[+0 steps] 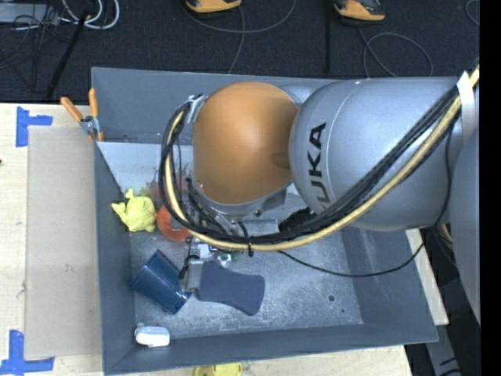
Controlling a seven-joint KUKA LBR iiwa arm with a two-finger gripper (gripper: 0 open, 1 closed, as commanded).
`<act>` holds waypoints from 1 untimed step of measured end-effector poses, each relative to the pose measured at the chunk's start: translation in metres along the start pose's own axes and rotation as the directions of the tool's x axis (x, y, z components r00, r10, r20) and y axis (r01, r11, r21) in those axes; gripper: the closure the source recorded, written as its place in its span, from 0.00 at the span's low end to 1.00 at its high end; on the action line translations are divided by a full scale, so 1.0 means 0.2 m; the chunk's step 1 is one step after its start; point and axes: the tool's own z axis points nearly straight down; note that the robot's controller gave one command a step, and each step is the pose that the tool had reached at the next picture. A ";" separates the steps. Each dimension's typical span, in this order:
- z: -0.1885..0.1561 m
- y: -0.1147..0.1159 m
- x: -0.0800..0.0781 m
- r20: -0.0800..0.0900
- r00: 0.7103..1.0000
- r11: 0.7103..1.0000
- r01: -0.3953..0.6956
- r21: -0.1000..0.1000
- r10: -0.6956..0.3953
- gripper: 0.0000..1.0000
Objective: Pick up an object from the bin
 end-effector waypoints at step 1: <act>-0.02 -0.01 -0.01 0.008 1.000 1.000 -0.005 -0.002 0.005 0.00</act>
Offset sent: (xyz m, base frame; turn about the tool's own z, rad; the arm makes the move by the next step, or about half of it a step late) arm -0.0288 0.0173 -0.1643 0.1039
